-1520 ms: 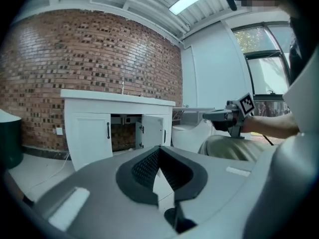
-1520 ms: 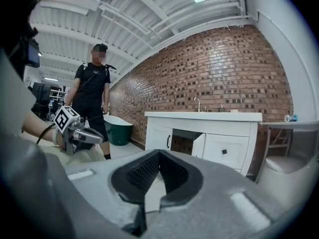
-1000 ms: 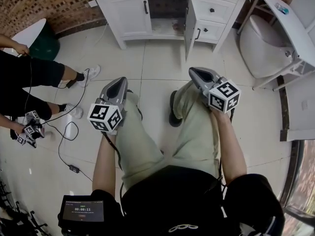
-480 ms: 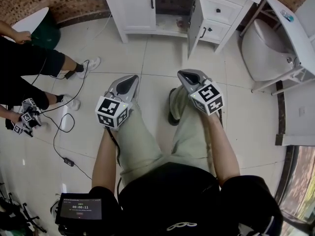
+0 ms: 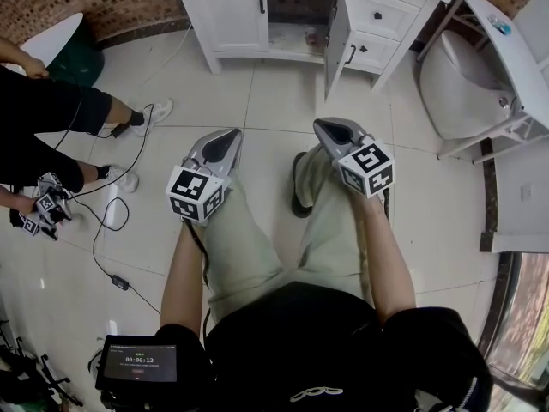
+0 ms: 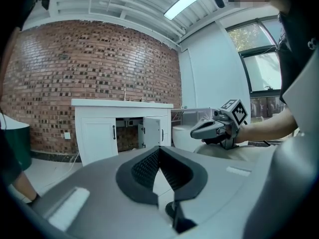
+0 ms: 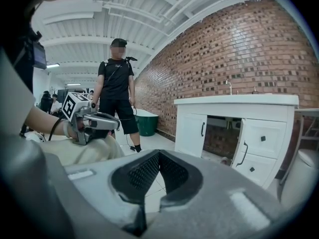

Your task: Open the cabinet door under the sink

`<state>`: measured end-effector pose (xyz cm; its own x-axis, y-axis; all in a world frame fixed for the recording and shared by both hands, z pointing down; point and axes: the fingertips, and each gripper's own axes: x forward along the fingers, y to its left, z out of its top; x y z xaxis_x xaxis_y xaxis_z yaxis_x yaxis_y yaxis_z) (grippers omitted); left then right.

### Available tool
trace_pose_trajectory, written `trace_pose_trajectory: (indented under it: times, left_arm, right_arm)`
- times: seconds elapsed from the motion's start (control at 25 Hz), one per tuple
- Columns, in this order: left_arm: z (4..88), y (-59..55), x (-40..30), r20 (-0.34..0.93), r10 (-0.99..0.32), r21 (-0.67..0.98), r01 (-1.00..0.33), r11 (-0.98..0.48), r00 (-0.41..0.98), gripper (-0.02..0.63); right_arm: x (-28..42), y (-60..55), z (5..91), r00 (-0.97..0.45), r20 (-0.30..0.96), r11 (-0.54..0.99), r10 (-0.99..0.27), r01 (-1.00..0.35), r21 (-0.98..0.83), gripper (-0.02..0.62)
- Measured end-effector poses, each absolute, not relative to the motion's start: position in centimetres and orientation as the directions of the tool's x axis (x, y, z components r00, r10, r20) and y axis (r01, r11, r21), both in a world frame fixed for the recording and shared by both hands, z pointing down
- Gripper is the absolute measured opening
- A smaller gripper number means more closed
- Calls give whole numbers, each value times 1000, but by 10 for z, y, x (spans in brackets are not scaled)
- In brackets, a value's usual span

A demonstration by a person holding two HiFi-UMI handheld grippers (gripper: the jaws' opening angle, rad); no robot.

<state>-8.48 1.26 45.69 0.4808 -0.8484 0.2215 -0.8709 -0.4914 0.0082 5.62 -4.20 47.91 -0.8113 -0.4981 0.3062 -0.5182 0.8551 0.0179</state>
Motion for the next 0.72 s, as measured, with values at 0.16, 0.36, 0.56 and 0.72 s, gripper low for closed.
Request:
trace_pose_trajectory:
  times: [0.16, 0.36, 0.56, 0.72]
  left_arm:
    - [458, 11, -82, 231, -846, 1, -870, -493, 480, 16]
    - [459, 10, -82, 237, -846, -2, -870, -493, 479, 17]
    - [459, 10, -80, 236, -845, -5, -869, -495, 480, 16]
    - [459, 10, -81, 233, -845, -3, -869, -495, 480, 17]
  right_arm:
    - [58, -41, 477, -814, 298, 854, -499, -520, 12, -8]
    - [59, -41, 476, -813, 299, 854, -500, -520, 14, -8]
    - [59, -41, 478, -811, 303, 853, -500, -521, 15, -8]
    - [58, -41, 478, -812, 305, 855, -498, -518, 15, -8]
